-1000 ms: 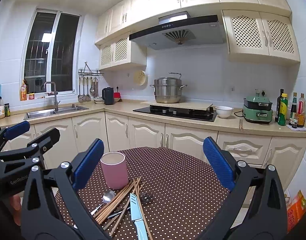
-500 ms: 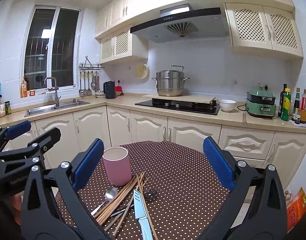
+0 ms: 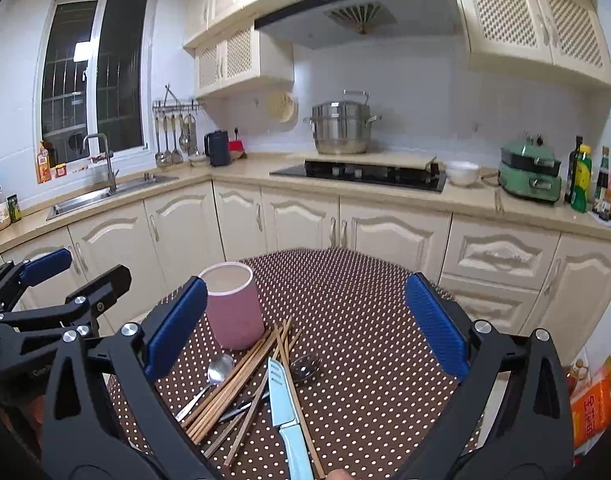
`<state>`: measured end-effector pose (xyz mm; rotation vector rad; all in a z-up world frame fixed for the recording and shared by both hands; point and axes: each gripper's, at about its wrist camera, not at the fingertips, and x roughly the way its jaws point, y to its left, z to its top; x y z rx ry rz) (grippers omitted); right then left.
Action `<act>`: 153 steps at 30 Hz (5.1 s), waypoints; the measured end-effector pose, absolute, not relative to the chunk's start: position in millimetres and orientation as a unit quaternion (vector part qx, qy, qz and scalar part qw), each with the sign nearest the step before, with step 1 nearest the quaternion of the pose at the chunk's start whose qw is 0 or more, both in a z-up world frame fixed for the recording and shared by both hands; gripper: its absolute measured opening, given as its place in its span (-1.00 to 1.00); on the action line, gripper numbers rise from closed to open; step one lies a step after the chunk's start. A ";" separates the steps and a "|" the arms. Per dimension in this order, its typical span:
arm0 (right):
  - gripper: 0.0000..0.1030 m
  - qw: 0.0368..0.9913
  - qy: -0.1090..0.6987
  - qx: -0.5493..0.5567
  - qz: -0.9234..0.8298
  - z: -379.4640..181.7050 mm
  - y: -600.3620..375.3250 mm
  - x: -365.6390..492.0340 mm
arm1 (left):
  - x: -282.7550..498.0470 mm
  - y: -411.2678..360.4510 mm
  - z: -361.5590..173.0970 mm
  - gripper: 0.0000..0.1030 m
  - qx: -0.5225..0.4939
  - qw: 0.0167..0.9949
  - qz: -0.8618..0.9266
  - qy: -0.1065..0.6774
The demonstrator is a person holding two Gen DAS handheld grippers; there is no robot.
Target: Organize utensils
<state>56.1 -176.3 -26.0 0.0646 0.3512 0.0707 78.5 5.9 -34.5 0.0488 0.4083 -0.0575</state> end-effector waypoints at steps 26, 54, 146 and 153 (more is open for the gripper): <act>0.88 0.916 0.399 -0.010 0.042 -139.3 -196.9 136.0 | 181.3 14.0 -192.3 -0.01 0.076 0.846 -0.121 0.514; 0.37 0.863 0.491 -0.015 0.114 -152.2 -201.9 167.0 | 179.3 -11.3 -196.3 -0.93 0.094 0.828 -0.140 0.534; -0.88 0.933 0.269 0.068 0.229 -12.0 -160.5 234.2 | 188.9 31.1 -23.4 -0.93 -0.109 0.963 -0.175 0.172; -0.88 0.936 0.247 0.102 0.227 -23.3 -149.5 264.3 | 223.5 22.4 -27.2 -0.93 -0.111 0.981 -0.125 0.100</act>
